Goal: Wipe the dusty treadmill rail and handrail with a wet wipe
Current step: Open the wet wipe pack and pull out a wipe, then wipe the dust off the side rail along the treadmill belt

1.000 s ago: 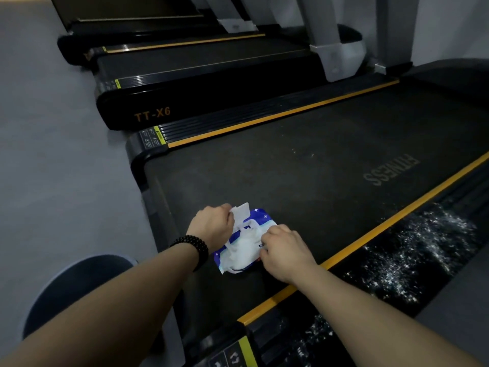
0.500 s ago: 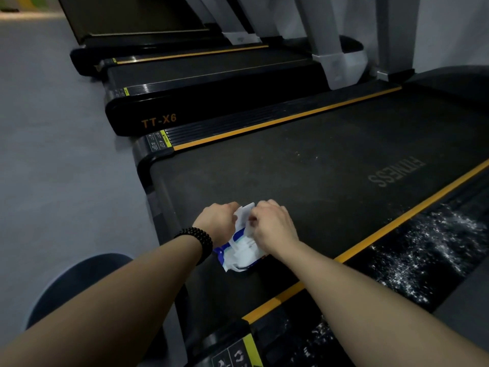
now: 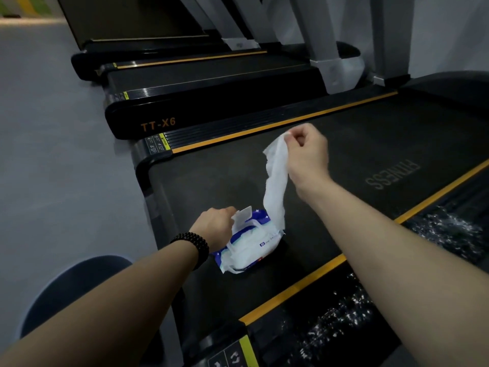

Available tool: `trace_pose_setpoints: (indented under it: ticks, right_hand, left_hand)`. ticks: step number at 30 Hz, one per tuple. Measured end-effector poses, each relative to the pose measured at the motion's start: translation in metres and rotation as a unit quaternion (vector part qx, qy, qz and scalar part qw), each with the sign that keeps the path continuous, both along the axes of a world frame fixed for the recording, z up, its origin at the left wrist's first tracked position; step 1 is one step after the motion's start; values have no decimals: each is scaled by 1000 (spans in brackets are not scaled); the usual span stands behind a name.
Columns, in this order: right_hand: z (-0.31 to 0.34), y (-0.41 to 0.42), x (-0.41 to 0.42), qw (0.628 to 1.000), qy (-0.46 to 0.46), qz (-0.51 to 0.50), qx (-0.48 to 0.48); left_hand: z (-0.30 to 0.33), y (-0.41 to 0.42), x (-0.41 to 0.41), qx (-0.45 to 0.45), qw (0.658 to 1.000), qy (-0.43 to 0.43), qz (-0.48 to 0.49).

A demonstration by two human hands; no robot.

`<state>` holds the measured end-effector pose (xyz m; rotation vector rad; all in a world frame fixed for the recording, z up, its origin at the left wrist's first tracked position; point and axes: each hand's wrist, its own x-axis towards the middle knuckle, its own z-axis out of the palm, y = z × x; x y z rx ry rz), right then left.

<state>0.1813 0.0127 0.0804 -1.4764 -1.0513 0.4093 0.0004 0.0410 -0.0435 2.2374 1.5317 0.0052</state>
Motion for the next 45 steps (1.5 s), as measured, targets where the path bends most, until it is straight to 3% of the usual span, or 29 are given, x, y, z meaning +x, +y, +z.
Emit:
trace_pose_setpoints:
  ticks: [4,9,16,18,20,21,22,24,26,28,31,34,36,41,43,45]
  right_hand:
    - [-9,-8,8,999,-15,3,-33]
    - [-16,-13,20,998,-27,-15,-56]
    - [-16,-23,23,997,-31,-11,-64]
    - [-15,-27,21,997,-36,-5,-67]
    - [-13,-31,19,997,-41,14,-68]
    - [-12,-34,18,996,-45,27,-72]
    - [-10,-37,17,995,-47,40,-75]
    - [-5,-43,14,994,-43,64,-82]
    - [-1,-51,10,991,-24,89,-97]
    - [3,-59,7,987,-8,114,-113]
    - [10,-72,5,982,-6,133,-132]
    - [21,-84,3,979,5,134,-153]
    - [30,-92,0,975,13,124,-186]
    - [62,-109,-13,925,211,212,-234]
    - [71,-116,-17,927,169,249,-225]
    - [76,-122,-19,942,58,260,-203]
  left_hand:
    - [1,-17,-3,43,998,6,-36]
    - [-17,-54,-9,89,980,77,-159]
    - [-30,-64,-9,56,982,93,-153]
    - [-26,-66,-5,45,989,52,-128]
    - [-18,-67,2,12,994,-95,-51]
    - [-9,-67,9,-33,976,-215,11]
    - [3,-66,17,-98,932,-342,69]
    - [30,-63,26,-226,811,-527,119]
    - [59,-57,35,-346,709,-606,104]
    - [87,-65,38,-407,658,-630,67]
    - [105,-73,40,-371,668,-642,54]
    - [114,-80,34,-304,686,-650,119]
    - [120,-87,30,-246,716,-633,162]
    - [147,-101,19,-114,801,-563,167]
    - [160,-103,12,-93,821,-546,141]
    - [169,-106,1,-70,843,-526,94]
